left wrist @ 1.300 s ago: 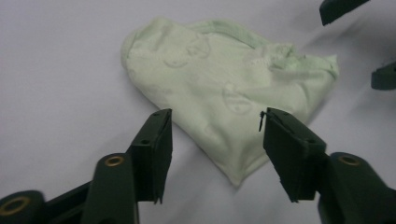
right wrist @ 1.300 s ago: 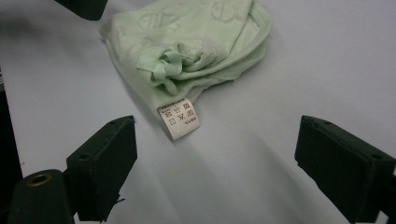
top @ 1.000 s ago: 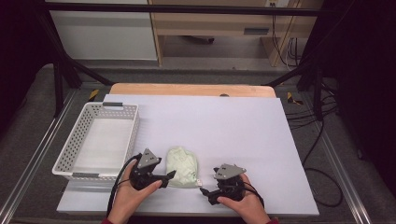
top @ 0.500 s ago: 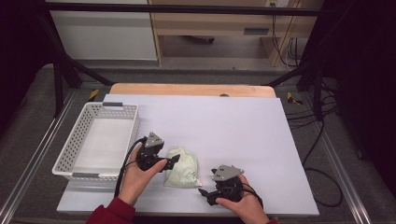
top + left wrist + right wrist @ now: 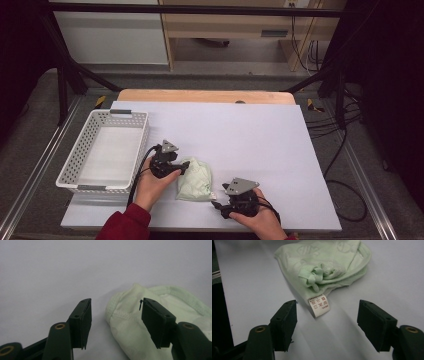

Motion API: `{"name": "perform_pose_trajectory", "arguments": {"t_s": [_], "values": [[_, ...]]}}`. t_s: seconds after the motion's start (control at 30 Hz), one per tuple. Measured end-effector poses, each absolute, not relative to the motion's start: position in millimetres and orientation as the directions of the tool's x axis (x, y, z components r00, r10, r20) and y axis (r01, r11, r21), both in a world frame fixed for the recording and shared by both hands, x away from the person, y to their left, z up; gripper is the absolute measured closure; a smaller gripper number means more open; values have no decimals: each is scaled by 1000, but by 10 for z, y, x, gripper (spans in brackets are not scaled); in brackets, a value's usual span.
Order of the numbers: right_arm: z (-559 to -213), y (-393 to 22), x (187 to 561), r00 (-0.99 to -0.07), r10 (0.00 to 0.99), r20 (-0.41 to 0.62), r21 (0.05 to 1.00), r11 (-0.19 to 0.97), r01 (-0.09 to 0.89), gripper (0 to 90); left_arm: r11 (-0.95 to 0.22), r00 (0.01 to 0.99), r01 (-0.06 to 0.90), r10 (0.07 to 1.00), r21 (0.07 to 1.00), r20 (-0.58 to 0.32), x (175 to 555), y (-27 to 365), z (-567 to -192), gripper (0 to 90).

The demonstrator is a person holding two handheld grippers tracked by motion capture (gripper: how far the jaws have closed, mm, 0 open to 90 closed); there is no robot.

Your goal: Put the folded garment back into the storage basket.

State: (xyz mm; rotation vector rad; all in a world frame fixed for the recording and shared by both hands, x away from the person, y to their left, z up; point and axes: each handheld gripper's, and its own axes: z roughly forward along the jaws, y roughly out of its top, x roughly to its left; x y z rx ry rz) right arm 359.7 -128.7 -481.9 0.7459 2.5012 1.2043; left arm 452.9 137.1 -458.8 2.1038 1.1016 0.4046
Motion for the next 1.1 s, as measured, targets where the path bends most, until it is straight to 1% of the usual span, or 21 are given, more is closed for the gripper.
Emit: {"name": "perform_pose_trajectory", "arguments": {"t_s": [0.03,0.1,0.17,0.23,0.3,0.33,0.4,0.47,0.5,0.6,0.7,0.77,0.83,0.87,0.93,0.97,1.03,1.07,1.1], "values": [[-4819,-1287,3597,-832,554,-16,785,523,333,337,-382,585,586,810,715,-48,4527,1378,-4600,419],[-4817,-1277,3593,-835,550,-13,786,522,332,377,-382,583,593,811,709,-50,4521,1396,-4621,439],[-4818,-1270,3591,-837,547,-12,785,524,331,385,-379,582,600,811,704,-59,4523,1412,-4638,444],[-4826,-1238,3590,-841,541,-9,783,527,330,418,-388,585,606,809,694,-58,4538,1417,-4658,454],[-4830,-1227,3593,-844,536,-10,782,530,327,429,-391,590,617,805,683,-72,4554,1410,-4683,456],[-4836,-1204,3595,-846,533,-9,779,535,329,451,-392,593,620,802,679,-78,4560,1406,-4693,460],[-4841,-1193,3598,-848,531,-8,778,536,328,458,-395,599,627,795,671,-92,4571,1391,-4717,463],[-4851,-1175,3606,-850,527,-4,774,540,331,469,-400,605,617,792,677,-83,4563,1372,-4727,474],[-4858,-1160,3616,-849,528,0,769,542,337,480,-409,611,611,788,678,-76,4561,1369,-4725,514],[-4864,-1146,3627,-852,523,2,769,544,336,490,-415,626,604,776,680,-82,4545,1348,-4730,557],[-4876,-1111,3634,-853,522,5,767,546,338,503,-421,638,597,766,683,-86,4529,1332,-4731,624],[-4880,-1072,3638,-856,517,7,770,543,335,516,-424,645,593,759,685,-89,4519,1322,-4732,687],[-4882,-1048,3640,-855,519,7,771,542,335,533,-422,646,594,757,685,-93,4517,1321,-4732,716],[-4882,-1048,3640,-855,519,7,771,542,335,533,-422,648,593,755,686,-96,4516,1319,-4733,716],[-4885,-1024,3656,-857,516,1,773,543,328,574,-422,652,590,752,688,-98,4513,1318,-4736,749],[-4885,-1024,3656,-857,516,1,773,543,328,574,-422,652,590,752,688,-98,4513,1318,-4736,755],[-4884,-1011,3661,-855,519,3,774,540,331,606,-415,654,591,748,692,-109,4511,1322,-4738,767],[-4883,-1003,3667,-855,519,-1,774,542,328,655,-415,654,589,748,693,-109,4509,1322,-4740,788],[-4883,-1001,3673,-854,521,-4,775,541,327,685,-413,654,586,749,697,-107,4505,1321,-4742,795]]}}
